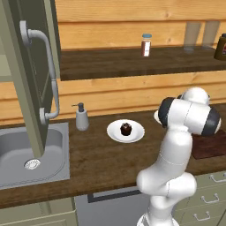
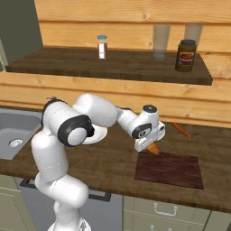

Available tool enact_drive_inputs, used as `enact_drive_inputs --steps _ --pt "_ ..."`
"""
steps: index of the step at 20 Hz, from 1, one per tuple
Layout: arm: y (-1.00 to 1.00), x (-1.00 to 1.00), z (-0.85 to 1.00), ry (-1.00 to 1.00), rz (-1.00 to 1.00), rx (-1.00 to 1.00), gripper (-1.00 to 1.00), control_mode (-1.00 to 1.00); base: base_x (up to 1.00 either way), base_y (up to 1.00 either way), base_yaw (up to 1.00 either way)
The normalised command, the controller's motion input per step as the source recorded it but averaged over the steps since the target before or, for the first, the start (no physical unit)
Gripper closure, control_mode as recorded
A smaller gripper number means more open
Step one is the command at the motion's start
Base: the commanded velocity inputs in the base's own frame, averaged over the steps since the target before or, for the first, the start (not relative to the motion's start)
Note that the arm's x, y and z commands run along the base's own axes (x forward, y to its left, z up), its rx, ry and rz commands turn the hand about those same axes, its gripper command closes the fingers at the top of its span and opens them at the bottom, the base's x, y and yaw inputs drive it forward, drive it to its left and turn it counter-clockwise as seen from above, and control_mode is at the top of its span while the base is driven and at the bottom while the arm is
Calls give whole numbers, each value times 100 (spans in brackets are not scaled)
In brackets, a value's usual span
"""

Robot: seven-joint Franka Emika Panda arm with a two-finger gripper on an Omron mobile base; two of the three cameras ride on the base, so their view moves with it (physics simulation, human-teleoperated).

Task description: From the different types of pastries on the counter, select a croissant and place it on the cutting board. Then retrieve a jar of jam from the cabinet and place it alongside the croissant on the cutting board.

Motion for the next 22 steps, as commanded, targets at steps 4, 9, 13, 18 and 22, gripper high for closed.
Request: enact_drive_inputs --steps 4,9,13,18,22 --pt "0 -29 44 23 -5 -10 100 -100 0 0 0" --pt "0 -60 49 14 -3 -3 100 -100 0 0 0" --pt "0 -94 10 0 -5 -1 100 -100 0 0 0" --pt "23 -58 -4 -6 -6 0 100 -100 0 0 0" --pt "22 -15 -4 -12 -1 0 100 -100 0 0 0"
